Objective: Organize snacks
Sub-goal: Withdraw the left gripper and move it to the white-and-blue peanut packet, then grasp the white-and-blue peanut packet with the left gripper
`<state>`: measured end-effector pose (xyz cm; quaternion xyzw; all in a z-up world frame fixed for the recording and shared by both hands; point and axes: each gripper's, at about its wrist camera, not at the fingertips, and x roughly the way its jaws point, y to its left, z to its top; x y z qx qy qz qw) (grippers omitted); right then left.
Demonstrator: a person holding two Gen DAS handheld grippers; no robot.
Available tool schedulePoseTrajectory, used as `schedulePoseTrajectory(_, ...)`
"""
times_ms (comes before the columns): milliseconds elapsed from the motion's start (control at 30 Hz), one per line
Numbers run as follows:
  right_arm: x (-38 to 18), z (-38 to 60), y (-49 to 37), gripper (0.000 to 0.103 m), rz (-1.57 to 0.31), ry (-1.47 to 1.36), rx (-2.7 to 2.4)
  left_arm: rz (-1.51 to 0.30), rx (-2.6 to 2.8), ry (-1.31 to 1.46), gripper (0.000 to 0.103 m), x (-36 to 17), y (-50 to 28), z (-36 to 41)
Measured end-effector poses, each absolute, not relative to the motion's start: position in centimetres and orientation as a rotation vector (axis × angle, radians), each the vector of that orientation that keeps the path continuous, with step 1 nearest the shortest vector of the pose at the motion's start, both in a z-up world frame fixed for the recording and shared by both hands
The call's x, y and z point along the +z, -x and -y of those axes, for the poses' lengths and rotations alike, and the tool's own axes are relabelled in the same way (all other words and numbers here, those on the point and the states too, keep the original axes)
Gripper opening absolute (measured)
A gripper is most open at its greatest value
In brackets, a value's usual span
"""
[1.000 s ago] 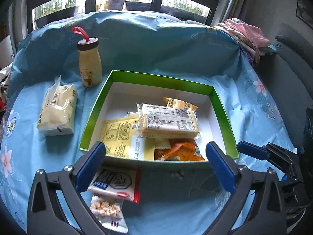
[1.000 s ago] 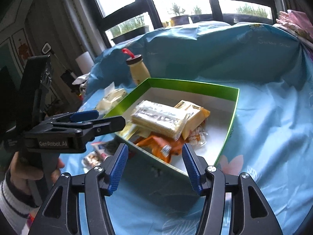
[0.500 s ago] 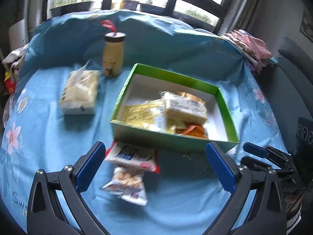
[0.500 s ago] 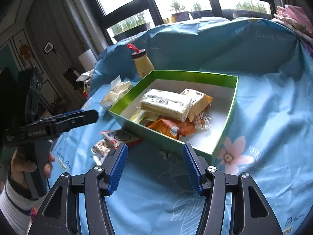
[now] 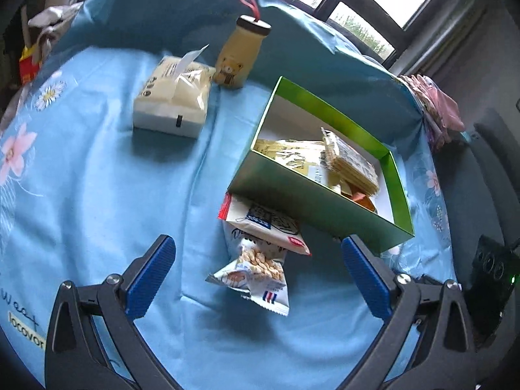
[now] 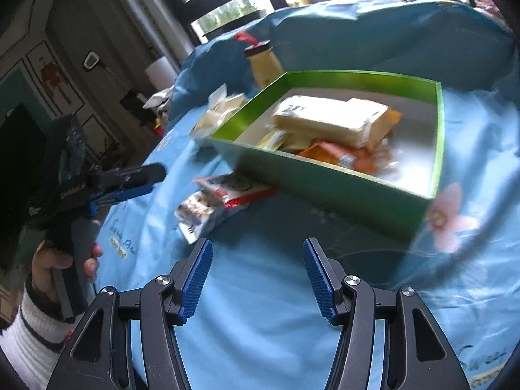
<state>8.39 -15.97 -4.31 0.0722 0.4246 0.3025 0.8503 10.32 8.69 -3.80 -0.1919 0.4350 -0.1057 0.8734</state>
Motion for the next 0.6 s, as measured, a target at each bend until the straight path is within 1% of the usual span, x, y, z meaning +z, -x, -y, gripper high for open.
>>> schedulePoseTrajectory(333,-6.2,11.8,-11.1,0.059,-0.922,-0.16,0.702,-0.977,-0.255,0.455,0.1,-6.2,-13.8,-9.0)
schedulePoseTrajectory(400,-6.7,11.1,-11.8,0.059,-0.924,-0.158,0.705,-0.981,-0.257,0.452,0.095,-6.4,-14.3,-8.9)
schedulePoseTrajectory(533,-7.4,10.3,-13.2,0.059,-0.937,-0.153,0.698,-0.993,-0.263,0.446,0.094,-7.0,-15.2,-9.0)
schedulePoseTrajectory(600,-7.7,10.1,-13.7,0.059,-0.942,-0.156,0.703,-0.998,-0.276,0.442,0.086,-7.2,-15.4,-9.0)
